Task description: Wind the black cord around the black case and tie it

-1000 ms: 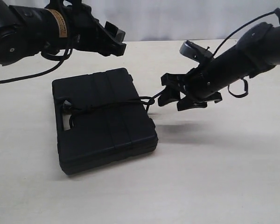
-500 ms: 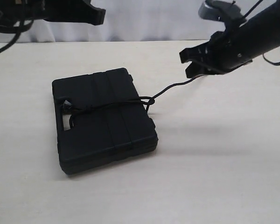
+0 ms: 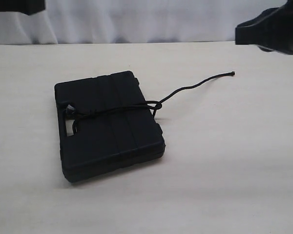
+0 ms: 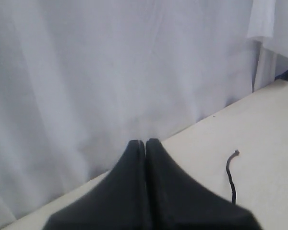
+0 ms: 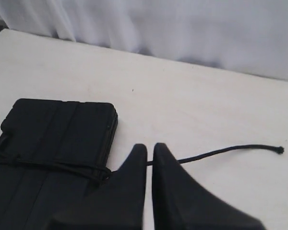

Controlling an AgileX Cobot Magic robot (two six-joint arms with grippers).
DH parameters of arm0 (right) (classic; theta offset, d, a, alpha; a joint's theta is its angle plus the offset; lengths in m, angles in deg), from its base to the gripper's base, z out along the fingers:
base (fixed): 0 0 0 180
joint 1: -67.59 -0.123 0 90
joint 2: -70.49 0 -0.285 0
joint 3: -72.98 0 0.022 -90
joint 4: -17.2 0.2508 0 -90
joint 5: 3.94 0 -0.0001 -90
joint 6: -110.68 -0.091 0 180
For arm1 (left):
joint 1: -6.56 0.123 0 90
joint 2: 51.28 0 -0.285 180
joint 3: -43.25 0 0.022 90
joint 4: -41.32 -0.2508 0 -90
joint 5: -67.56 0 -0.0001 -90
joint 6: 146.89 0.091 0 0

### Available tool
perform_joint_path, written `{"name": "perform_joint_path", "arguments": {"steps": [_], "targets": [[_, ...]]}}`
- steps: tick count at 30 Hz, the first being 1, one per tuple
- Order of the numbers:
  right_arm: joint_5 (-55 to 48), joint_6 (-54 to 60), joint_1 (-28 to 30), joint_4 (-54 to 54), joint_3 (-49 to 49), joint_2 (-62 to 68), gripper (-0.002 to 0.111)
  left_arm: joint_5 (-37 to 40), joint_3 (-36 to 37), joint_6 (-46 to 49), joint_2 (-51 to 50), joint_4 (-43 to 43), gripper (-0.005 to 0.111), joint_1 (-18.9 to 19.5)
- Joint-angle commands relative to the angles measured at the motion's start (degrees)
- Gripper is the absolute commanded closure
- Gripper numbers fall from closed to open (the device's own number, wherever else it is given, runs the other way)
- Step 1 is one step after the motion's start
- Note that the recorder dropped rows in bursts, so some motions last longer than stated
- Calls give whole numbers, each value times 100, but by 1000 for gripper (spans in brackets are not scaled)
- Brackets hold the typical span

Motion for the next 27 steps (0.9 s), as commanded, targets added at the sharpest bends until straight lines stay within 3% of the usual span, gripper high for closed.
{"name": "perform_joint_path", "arguments": {"steps": [1,13,19,27], "targets": [[110,142,34,-35,117,-612,104,378,39,-21,692,-3,107,-5],[205,142,34,-35,328,-1959,104,368,663,-21,2915,62,107,-5],[183,125,34,-35,328,-2172,104,805,663,-21,3497,62,107,-5],[146,63,34,-14,328,-2172,104,805,663,-21,3720,62,107,-5]]}}
